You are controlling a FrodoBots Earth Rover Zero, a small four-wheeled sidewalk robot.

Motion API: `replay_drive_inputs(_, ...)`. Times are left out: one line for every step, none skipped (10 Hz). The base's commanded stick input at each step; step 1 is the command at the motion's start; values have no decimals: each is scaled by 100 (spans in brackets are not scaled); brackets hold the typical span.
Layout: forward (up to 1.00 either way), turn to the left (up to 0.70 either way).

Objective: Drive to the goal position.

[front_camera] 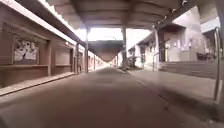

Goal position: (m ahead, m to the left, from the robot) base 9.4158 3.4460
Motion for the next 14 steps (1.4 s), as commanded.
replay_drive_inputs(70, 0)
replay_drive_inputs(70, 0)
replay_drive_inputs(70, 0)
replay_drive_inputs(70, 0)
replay_drive_inputs(70, 0)
replay_drive_inputs(70, 0)
replay_drive_inputs(70, 0)
replay_drive_inputs(70, 0)
replay_drive_inputs(70, 0)
replay_drive_inputs(70, 0)
replay_drive_inputs(70, 0)
replay_drive_inputs(70, 0)
replay_drive_inputs(70, 0)
replay_drive_inputs(70, 0)
